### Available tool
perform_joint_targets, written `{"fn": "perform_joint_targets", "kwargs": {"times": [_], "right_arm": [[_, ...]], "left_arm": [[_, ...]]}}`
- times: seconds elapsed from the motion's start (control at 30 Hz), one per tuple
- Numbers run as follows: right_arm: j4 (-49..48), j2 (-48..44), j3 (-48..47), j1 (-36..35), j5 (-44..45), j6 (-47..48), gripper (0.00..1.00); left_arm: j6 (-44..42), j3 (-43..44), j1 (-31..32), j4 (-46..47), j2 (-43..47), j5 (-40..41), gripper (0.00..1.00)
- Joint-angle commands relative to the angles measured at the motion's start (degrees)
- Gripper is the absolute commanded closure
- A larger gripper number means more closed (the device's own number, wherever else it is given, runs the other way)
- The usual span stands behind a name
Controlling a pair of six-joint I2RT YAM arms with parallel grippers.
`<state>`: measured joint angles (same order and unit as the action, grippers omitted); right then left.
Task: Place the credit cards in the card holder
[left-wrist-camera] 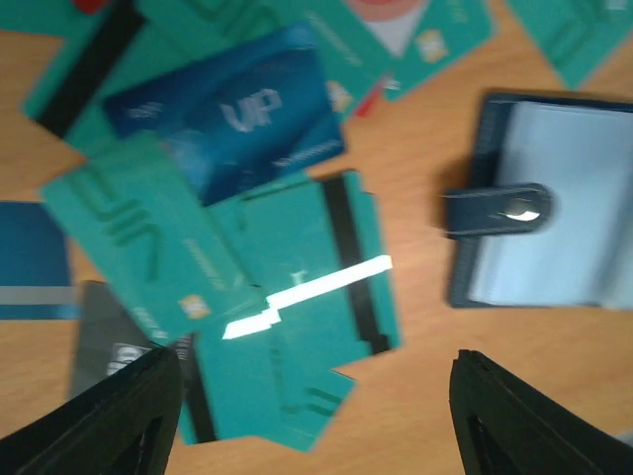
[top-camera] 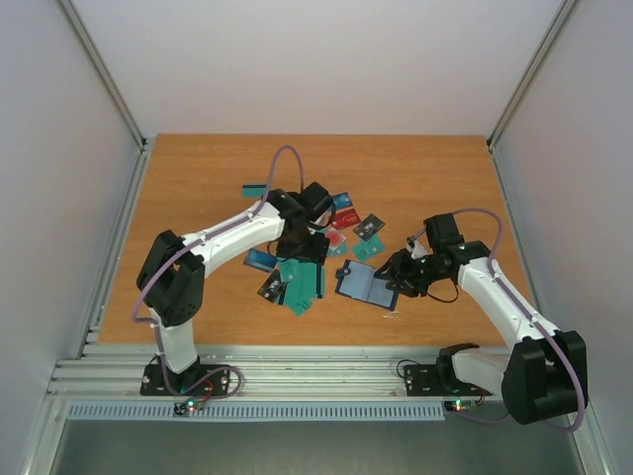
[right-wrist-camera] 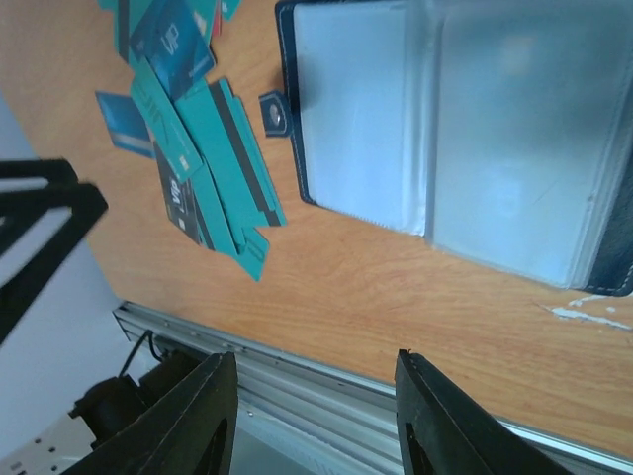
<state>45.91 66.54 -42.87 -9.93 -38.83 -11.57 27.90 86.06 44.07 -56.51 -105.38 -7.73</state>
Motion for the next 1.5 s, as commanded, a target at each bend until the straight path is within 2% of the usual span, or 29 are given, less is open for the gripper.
{"fn": "perform_joint_targets", "kwargs": {"times": [0.0,0.3,0.43,0.83,1.17,1.47], "right_arm": [[0.38,-1.1,0.56,-3.15,2.26,-3.18,0.54],[0.63,-0.14,0.37,-5.01,3.12,-3.22,0.52],[2.0,2.41,-1.11,-5.01,3.02,-1.19,0.52],[3.68,9.77,-4.76,-5.01,2.75,4.23,0.52],[2.99,11.88,-5.38,-5.01,2.84,5.41,0.51],[2.97,11.81,-4.79,-4.92,2.88,5.68,0.51]], "left_arm": [[-0.73,1.89,-0.07,-5.17,-2.27,12.92,0.23],[3.61,7.52,-3.7,-6.28,-10.99,12.98,0.07],[5.81,6.77,-5.22,-4.4,-12.79,11.57,0.01],[12.7,2.43,-7.87,-1.5,-15.12,10.01,0.1],[14.56,-2.45,-7.75,2.93,-15.73,5.3,0.17],[16.98,-8.92,-7.35,4.09,-14.4,7.54,0.23]]}}
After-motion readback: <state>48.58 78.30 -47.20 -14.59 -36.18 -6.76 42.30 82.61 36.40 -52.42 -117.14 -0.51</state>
